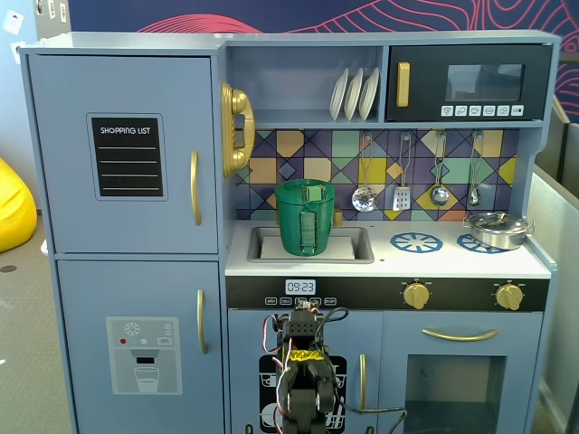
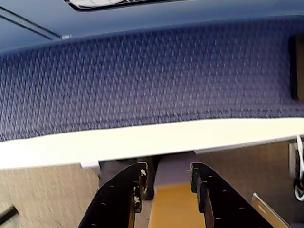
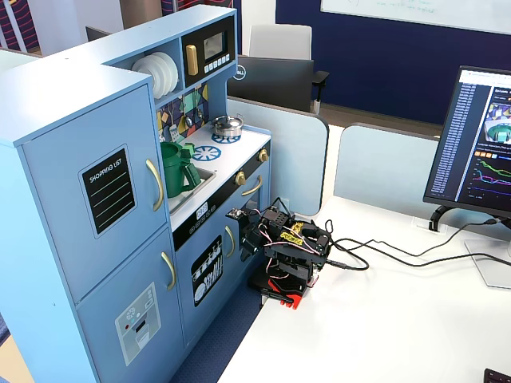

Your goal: Pick up the lid from the counter and put it on the green recipient

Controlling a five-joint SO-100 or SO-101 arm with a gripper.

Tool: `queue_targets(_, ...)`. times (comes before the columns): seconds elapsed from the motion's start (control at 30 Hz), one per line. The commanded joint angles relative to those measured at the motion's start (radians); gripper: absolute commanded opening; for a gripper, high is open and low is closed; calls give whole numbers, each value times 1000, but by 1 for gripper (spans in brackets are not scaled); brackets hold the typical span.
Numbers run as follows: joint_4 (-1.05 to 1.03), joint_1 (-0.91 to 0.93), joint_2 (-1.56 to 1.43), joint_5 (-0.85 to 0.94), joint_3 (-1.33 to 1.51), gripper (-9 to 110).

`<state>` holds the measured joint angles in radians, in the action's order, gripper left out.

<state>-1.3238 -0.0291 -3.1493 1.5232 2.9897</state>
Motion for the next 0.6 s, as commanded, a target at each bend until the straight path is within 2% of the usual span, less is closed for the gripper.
queue_targets(0.0, -138, 9, -20, -46, 8, 1)
queue_targets(0.57, -209, 25, -29, -11, 8, 2)
